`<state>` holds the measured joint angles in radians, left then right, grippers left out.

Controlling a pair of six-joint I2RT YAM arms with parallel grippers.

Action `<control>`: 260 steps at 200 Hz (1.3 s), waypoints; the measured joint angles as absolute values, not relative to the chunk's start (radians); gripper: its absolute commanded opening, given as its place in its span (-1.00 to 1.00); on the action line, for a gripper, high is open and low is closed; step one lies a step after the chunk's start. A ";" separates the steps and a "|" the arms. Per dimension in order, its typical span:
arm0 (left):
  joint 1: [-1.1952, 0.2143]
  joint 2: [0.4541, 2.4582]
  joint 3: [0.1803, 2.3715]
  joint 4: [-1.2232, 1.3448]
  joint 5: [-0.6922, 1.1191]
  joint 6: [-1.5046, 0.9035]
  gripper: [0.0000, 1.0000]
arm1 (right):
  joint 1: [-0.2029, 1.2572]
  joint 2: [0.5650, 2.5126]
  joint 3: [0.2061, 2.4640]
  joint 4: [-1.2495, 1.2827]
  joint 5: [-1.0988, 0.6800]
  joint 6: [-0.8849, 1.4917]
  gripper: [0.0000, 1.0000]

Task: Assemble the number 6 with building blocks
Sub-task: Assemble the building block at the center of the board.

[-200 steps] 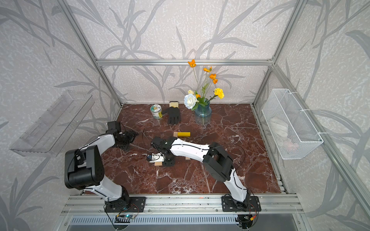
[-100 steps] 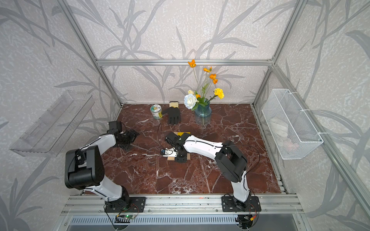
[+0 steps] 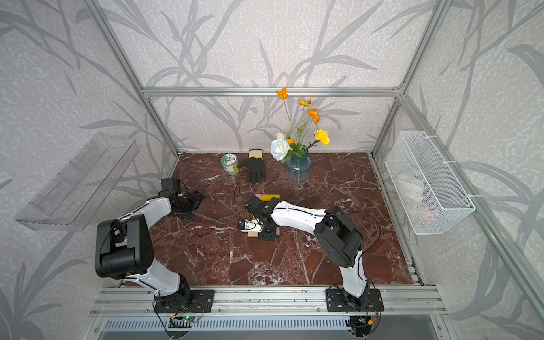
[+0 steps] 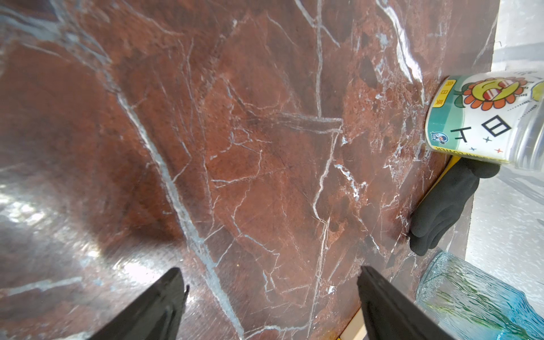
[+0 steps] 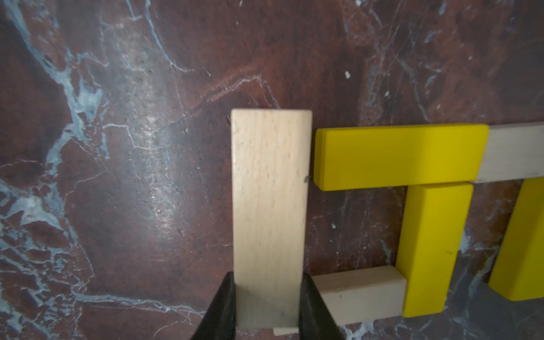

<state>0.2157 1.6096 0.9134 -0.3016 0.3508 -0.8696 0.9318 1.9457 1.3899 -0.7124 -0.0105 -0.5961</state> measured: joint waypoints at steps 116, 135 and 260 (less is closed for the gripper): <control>0.207 1.610 0.902 -0.299 0.340 -0.876 0.86 | 0.907 1.967 1.359 -0.682 -0.026 -0.604 -0.80; 0.206 1.610 0.901 -0.299 0.340 -0.876 0.86 | 0.905 1.971 1.359 -0.680 -0.025 -0.608 -0.80; 0.204 1.604 0.894 -0.298 0.334 -0.884 0.86 | 0.882 1.992 1.364 -0.670 -0.020 -0.646 -0.64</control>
<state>0.2035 1.6039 0.8936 -0.2977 0.3340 -0.8845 0.8822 1.9923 1.3643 -0.6704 -0.0196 -0.6464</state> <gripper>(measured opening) 0.930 0.304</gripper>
